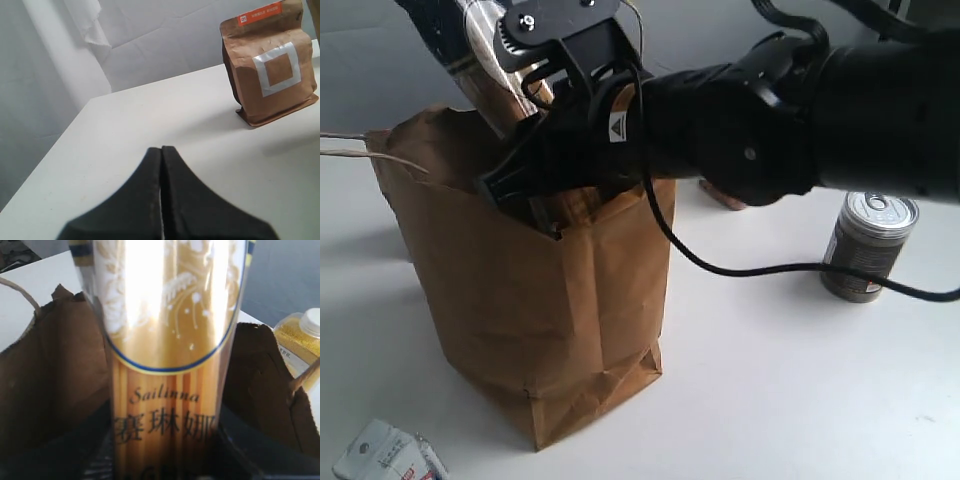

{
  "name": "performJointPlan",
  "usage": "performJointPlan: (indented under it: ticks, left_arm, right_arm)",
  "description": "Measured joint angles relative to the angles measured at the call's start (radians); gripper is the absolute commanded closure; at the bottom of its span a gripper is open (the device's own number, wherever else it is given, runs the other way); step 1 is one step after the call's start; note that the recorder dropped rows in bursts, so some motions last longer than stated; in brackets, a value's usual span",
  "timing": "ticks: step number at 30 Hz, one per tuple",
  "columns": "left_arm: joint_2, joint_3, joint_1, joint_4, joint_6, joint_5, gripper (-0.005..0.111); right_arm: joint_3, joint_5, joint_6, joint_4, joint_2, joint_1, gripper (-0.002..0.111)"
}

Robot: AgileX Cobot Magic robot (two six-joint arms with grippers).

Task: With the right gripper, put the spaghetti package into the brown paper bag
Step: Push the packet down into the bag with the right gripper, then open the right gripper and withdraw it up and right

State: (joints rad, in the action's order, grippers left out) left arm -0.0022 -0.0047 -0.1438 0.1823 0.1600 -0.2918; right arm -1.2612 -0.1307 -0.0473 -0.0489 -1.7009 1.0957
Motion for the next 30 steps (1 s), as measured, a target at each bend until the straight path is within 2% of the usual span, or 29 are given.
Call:
performJointPlan:
  ticks: [5, 7, 11, 12, 13, 14, 17, 24, 26, 28, 29, 30]
  left_arm:
    - [0.0, 0.0, 0.0, 0.0, 0.0, 0.0, 0.107]
    - [0.0, 0.0, 0.0, 0.0, 0.0, 0.0, 0.107]
    - [0.0, 0.0, 0.0, 0.0, 0.0, 0.0, 0.107]
    - [0.0, 0.0, 0.0, 0.0, 0.0, 0.0, 0.107]
    - [0.0, 0.0, 0.0, 0.0, 0.0, 0.0, 0.107]
    - [0.0, 0.0, 0.0, 0.0, 0.0, 0.0, 0.107]
    - [0.0, 0.0, 0.0, 0.0, 0.0, 0.0, 0.107]
    - [0.0, 0.0, 0.0, 0.0, 0.0, 0.0, 0.107]
    - [0.0, 0.0, 0.0, 0.0, 0.0, 0.0, 0.107]
    - [0.0, 0.0, 0.0, 0.0, 0.0, 0.0, 0.107]
    - [0.0, 0.0, 0.0, 0.0, 0.0, 0.0, 0.107]
    - [0.0, 0.0, 0.0, 0.0, 0.0, 0.0, 0.107]
  right_arm:
    - [0.084, 0.1, 0.0, 0.0, 0.0, 0.0, 0.108]
    - [0.112, 0.123, 0.0, 0.0, 0.0, 0.0, 0.103]
    - [0.153, 0.151, 0.0, 0.002, 0.0, 0.0, 0.082]
    - [0.16, 0.159, 0.0, 0.002, 0.0, 0.0, 0.068]
    - [0.172, 0.172, 0.0, 0.002, 0.0, 0.0, 0.064]
    - [0.177, 0.174, 0.0, 0.002, 0.0, 0.0, 0.053]
    - [0.176, 0.242, -0.002, 0.004, 0.009, 0.0, 0.043]
    - [0.176, 0.289, -0.023, 0.006, 0.046, 0.021, 0.045]
    - [0.176, 0.293, -0.01, 0.006, 0.112, 0.04, 0.056]
    - [0.176, 0.285, 0.008, 0.006, 0.214, 0.046, 0.075]
    - [0.176, 0.268, 0.01, 0.006, 0.26, 0.049, 0.087]
    - [0.176, 0.238, 0.01, -0.001, 0.329, 0.041, 0.094]
